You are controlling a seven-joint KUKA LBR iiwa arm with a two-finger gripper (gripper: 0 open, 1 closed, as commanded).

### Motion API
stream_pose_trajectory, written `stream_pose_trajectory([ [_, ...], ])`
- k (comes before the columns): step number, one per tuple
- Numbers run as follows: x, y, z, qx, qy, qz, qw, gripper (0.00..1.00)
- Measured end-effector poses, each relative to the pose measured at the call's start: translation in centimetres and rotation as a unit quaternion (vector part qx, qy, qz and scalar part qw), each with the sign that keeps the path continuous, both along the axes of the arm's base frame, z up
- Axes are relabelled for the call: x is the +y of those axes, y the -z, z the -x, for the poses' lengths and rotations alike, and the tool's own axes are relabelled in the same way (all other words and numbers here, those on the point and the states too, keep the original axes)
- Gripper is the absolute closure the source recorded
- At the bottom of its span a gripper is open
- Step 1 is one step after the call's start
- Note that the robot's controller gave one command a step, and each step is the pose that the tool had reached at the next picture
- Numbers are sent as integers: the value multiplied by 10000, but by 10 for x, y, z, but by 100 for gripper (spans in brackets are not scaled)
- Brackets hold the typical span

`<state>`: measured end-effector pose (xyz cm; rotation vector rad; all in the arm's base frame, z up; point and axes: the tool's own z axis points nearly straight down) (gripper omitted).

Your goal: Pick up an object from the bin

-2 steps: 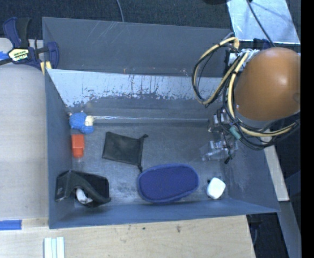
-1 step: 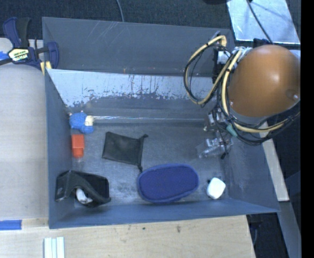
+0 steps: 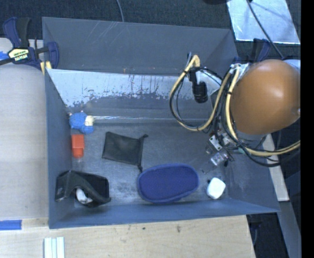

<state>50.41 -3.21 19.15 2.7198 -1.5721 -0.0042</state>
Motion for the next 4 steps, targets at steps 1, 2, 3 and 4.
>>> stream_pose_trajectory([
  [1,-6,-36,-31,-23,-2009,-2,9796,100],
  [2,15,-10,-65,-4,-3317,-16,9434,100],
  [3,29,40,-56,10,-4799,-23,8773,100],
  [4,15,44,-58,5,-4494,-10,8933,100],
])
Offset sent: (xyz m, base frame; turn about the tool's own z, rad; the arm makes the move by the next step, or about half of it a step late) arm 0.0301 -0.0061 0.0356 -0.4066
